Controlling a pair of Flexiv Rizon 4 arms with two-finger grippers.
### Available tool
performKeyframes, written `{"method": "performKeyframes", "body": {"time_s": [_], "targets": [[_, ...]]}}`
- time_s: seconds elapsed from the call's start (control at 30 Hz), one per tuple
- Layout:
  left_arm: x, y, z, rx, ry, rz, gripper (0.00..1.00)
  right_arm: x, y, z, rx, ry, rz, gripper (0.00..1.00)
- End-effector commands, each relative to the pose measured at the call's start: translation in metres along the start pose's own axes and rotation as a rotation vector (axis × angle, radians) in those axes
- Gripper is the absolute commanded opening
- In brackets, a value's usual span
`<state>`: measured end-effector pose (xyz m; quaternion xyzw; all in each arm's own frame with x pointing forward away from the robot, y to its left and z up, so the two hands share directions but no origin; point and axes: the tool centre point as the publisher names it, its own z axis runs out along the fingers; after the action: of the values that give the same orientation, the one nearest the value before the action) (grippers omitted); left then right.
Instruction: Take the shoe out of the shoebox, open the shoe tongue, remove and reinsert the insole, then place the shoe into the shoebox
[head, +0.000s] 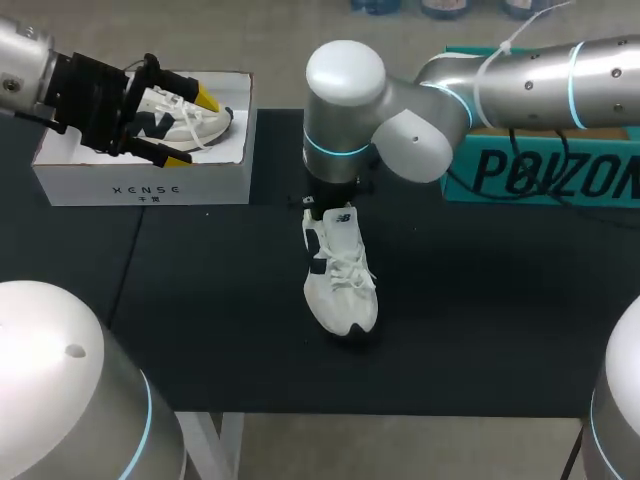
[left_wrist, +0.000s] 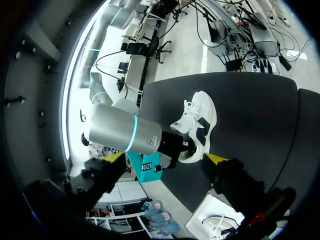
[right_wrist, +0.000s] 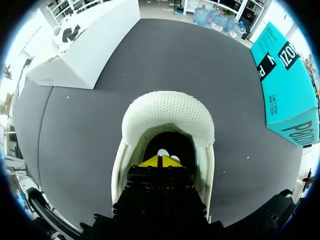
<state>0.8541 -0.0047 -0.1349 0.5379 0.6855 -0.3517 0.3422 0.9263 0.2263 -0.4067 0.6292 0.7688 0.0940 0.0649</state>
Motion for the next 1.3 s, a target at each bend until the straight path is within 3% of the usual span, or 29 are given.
{"method": "performKeyframes", "body": {"time_s": [0.03,0.17,0.37,0.7,1.07,1.3], "targets": [[0.0,0.0,0.001,-0.001,0.002,0.001,1.0,-0.002,0.005,-0.018,0.014,-0.031,0.013,0.0],[0.0,0.0,0.001,-0.001,0.002,0.001,1.0,-0.005,0.011,-0.031,-0.015,-0.039,0.013,0.0],[0.0,0.0,0.001,-0.001,0.002,0.001,1.0,-0.005,0.023,-0.011,0.0,-0.059,-0.009,0.0],[0.0,0.0,0.001,-0.001,0.002,0.001,1.0,-0.007,0.011,0.014,0.073,-0.065,-0.001,0.0],[0.0,0.0,0.001,-0.001,0.002,0.001,1.0,-0.012,0.0,-0.048,0.057,-0.072,0.002,0.0],[0.0,0.0,0.001,-0.001,0.002,0.001,1.0,-0.01,-0.011,-0.057,0.094,-0.053,-0.029,0.0]]}}
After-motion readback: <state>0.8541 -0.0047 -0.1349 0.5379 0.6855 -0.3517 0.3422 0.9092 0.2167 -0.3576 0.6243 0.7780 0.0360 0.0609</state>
